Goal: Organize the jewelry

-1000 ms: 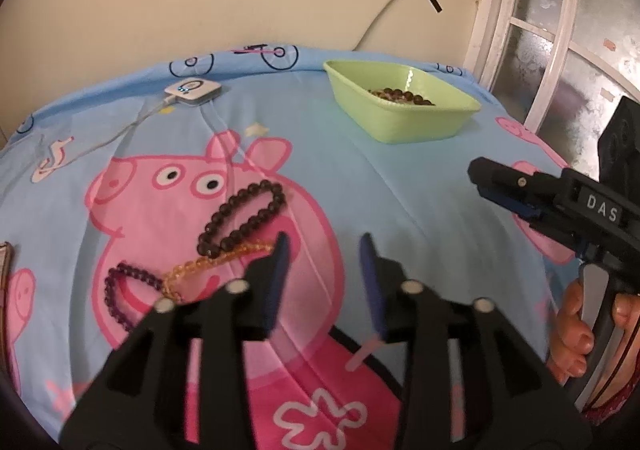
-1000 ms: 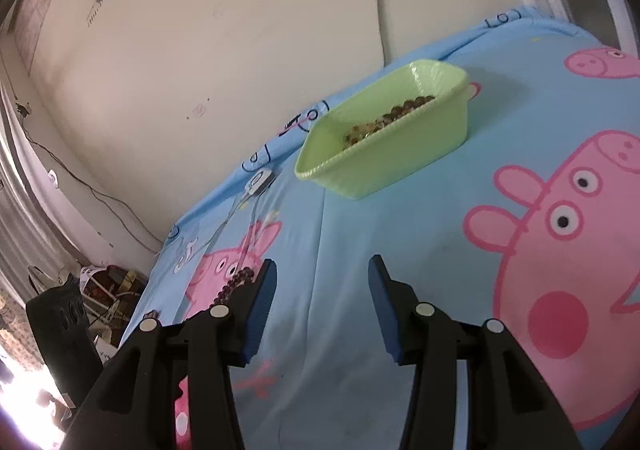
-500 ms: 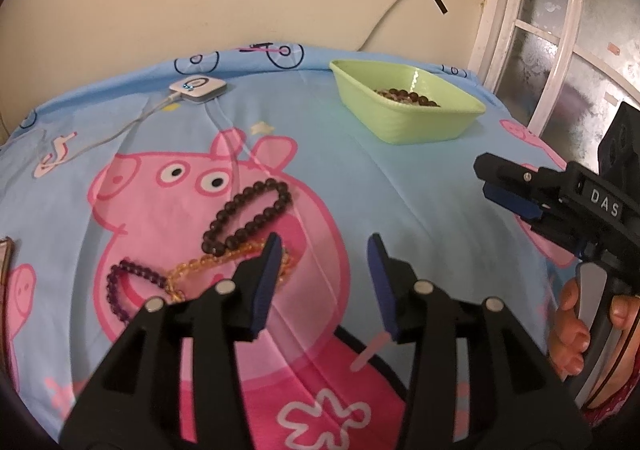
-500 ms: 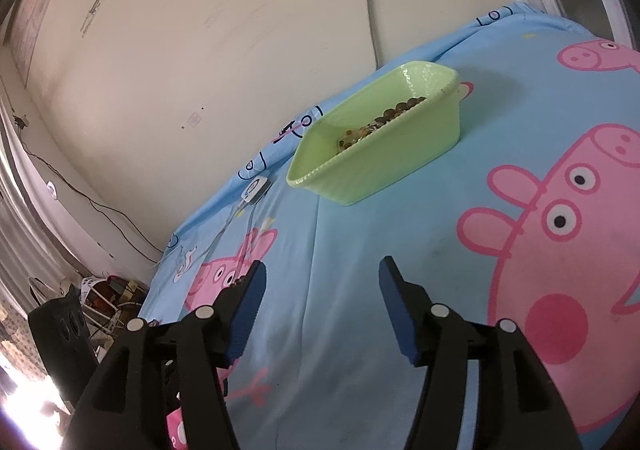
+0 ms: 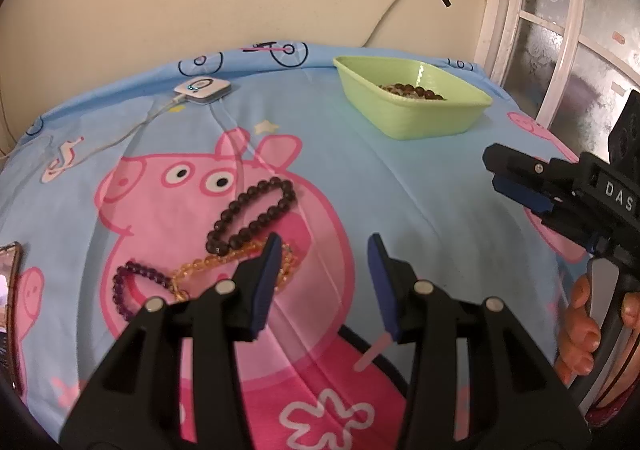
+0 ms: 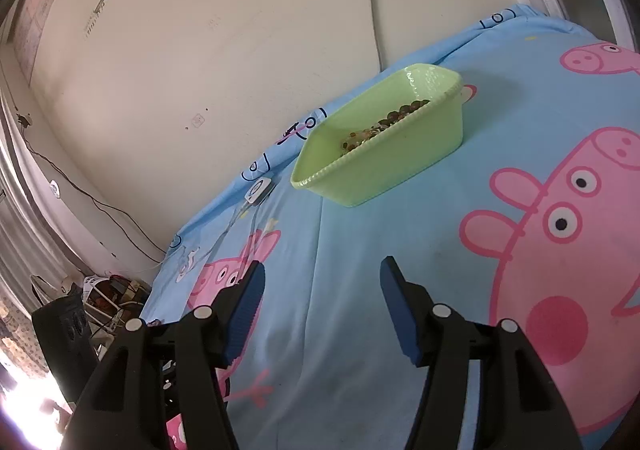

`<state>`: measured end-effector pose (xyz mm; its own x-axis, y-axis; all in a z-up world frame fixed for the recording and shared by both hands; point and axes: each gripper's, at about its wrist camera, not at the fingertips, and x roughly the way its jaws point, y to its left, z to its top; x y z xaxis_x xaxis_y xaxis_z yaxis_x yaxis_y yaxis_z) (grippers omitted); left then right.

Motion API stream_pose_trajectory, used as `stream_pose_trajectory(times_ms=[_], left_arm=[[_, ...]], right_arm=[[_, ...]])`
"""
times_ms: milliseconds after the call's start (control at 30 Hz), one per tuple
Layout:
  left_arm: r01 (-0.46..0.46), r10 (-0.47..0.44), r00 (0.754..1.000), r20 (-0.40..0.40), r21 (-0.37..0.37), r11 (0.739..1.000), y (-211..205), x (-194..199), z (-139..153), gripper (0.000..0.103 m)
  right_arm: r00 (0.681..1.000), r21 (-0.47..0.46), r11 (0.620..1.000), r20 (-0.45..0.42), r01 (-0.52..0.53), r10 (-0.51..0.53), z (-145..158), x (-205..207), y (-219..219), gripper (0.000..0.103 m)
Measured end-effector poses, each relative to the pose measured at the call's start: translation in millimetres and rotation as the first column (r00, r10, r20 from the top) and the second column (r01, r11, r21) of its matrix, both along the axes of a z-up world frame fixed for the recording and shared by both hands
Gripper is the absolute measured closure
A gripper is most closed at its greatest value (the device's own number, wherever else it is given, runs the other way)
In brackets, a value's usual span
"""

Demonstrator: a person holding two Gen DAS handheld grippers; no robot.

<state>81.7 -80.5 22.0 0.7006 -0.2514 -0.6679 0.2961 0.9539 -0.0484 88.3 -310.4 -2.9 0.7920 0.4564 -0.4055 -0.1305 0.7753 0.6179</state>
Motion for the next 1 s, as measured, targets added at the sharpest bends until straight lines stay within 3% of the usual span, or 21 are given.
stream_pose_trajectory(times_ms=[233, 467, 1000], left_arm=[[-0.003, 0.003, 1.000, 0.004, 0.022, 1.000, -2.3, -0.7, -0.3, 0.060], [-0.003, 0.003, 1.000, 0.017, 0.042, 0.999, -4.2, -1.8, 0.4, 0.054], [0.006, -0.007, 1.000, 0.023, 0.044, 0.999, -6.2, -4.0, 1.0, 0.054]], right_arm=[[1.000, 0.003, 1.000, 0.003, 0.001, -0.001, 1.2, -2.2, 0.0, 0.067], [1.000, 0.006, 1.000, 0.006, 0.004, -0.004, 2.4, -2.7, -0.2, 0.067], [1.000, 0.007, 1.000, 0.020, -0.004, 0.004, 5.2, -4.2, 0.0, 0.067]])
